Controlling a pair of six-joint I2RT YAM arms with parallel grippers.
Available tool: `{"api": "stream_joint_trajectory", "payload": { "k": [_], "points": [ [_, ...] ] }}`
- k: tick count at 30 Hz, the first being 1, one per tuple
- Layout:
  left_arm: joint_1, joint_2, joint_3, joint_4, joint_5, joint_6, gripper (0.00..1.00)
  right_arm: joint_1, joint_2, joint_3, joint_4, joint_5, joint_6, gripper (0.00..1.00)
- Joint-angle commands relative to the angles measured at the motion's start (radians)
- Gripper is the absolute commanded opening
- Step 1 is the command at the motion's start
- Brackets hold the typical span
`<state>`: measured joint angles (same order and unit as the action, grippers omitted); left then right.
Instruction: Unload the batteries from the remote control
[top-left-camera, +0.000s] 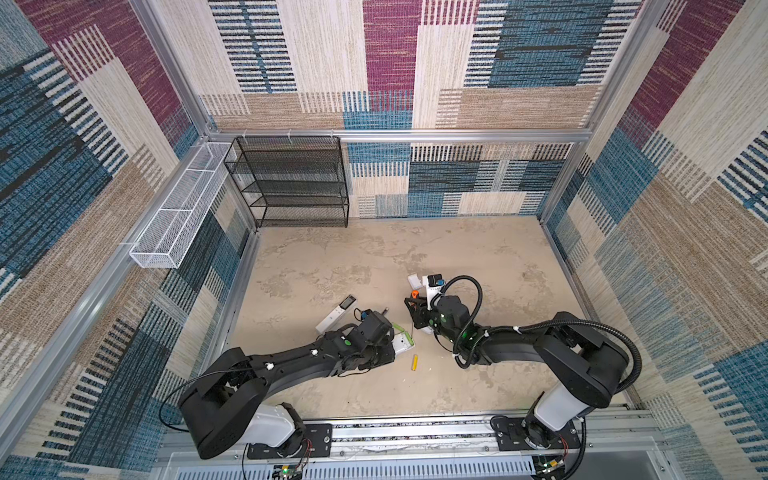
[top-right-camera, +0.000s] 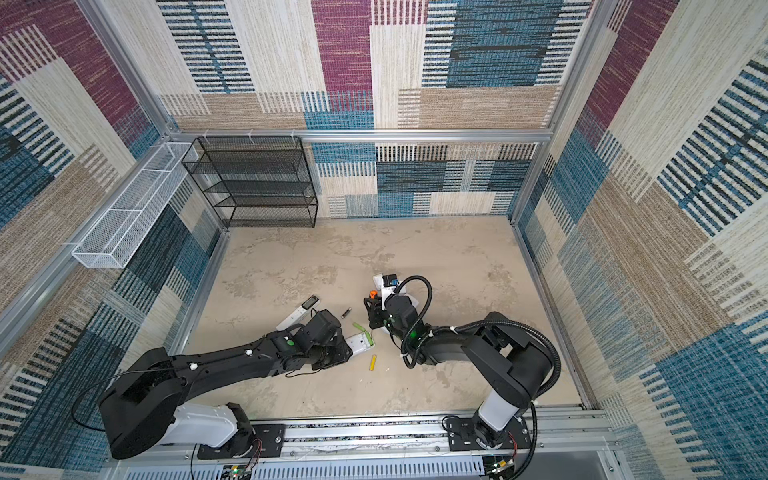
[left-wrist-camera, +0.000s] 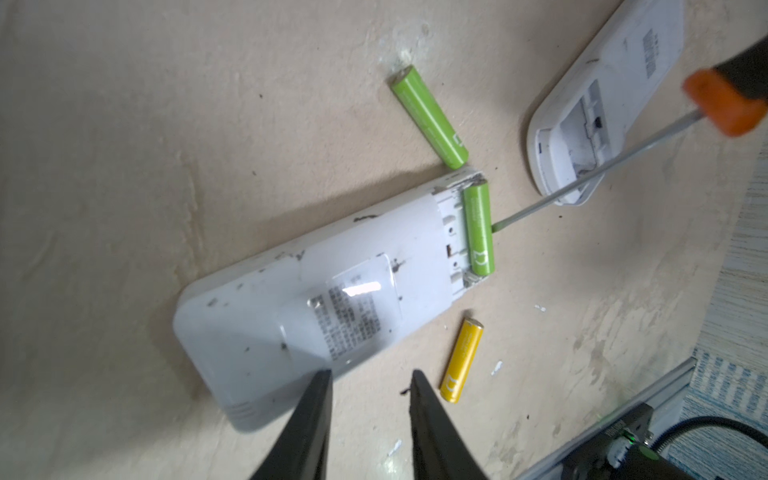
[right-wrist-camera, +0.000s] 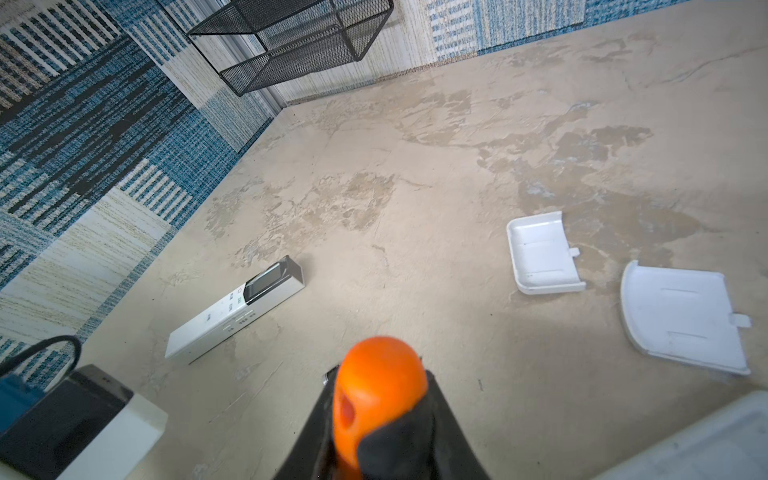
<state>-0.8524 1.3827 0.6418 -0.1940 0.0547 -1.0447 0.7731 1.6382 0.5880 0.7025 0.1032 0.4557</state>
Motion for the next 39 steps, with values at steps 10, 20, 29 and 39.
{"api": "stream_joint_trajectory", "payload": {
  "k": [10, 20, 29, 39],
  "points": [
    [-0.002, 0.029, -0.031, 0.003, -0.006, -0.029, 0.33, 0.0, 0.012, -0.043, 0.101, -0.007, 0.025, 0.0],
    [-0.002, 0.029, -0.058, 0.015, -0.013, -0.043, 0.32, -0.019, 0.049, -0.068, 0.131, -0.016, 0.189, 0.0],
    [-0.003, 0.025, -0.083, 0.033, -0.018, -0.054, 0.31, -0.036, 0.043, -0.085, 0.136, -0.025, 0.27, 0.0],
    [-0.004, 0.021, -0.091, 0.036, -0.018, -0.055, 0.3, -0.039, 0.013, -0.095, 0.127, -0.009, 0.285, 0.0]
  ]
}}
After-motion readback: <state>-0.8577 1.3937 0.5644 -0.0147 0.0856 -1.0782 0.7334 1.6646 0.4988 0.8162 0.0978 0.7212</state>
